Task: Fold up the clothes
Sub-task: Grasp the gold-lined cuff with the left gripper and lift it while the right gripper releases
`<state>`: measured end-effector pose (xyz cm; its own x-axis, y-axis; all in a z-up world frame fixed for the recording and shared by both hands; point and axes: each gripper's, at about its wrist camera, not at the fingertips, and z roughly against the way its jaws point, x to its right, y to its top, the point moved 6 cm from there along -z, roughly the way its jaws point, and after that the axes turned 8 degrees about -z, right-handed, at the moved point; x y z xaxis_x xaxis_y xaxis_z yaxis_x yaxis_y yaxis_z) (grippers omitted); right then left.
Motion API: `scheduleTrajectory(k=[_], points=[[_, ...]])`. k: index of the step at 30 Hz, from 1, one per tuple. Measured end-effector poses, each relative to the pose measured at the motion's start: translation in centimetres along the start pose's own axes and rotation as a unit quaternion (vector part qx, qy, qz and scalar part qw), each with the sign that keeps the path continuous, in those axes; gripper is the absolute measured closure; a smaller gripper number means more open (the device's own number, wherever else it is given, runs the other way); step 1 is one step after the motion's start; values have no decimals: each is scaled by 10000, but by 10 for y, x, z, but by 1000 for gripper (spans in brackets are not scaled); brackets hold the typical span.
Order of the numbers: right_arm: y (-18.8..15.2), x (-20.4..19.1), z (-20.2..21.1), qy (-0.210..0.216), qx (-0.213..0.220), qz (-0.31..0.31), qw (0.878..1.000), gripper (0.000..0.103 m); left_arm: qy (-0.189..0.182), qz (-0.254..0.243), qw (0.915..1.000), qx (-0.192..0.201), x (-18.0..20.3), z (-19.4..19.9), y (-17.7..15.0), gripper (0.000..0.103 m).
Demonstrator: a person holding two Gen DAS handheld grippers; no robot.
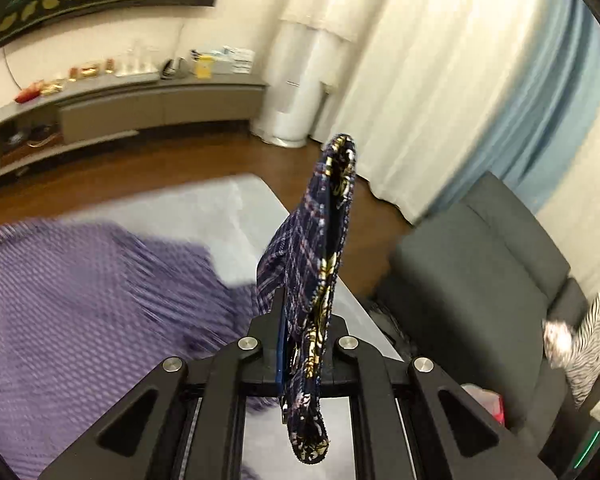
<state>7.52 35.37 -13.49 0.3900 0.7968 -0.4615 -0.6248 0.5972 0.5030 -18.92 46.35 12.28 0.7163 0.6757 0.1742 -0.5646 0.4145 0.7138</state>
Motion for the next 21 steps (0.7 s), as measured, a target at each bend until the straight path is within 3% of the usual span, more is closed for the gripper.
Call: scheduleTrajectory(k=[2,4,6,7,10,13,16,21], points=[[-53,-21,-11,-425,-257,492,9976,46,103,57,9999,13,-16,17,25,96],[-85,-28,-16,-656,-434,665,9947,47,129,-5,9999,25,-15,29,43,96],[-102,-32,-13,-838,-480,889,9913,77,64,-118,9999,65,-4,41,60,96],[-108,-34,-9,-950,-443,1017,9893,101,-43,-185,9998,109,5,45,66,96],[-111,-31,10,-1112,-187,976,9888,102,-433,-445,9978,215,43,46,80,96],[-111,-34,31,-1084,57,906,9900,102,-469,-329,9979,308,47,47,91,95],[-113,-40,49,-1013,233,916,9904,102,-626,367,9941,808,18,66,106,96],[-119,-47,61,-957,264,990,9901,99,-396,1436,9750,1647,-78,133,108,95]])
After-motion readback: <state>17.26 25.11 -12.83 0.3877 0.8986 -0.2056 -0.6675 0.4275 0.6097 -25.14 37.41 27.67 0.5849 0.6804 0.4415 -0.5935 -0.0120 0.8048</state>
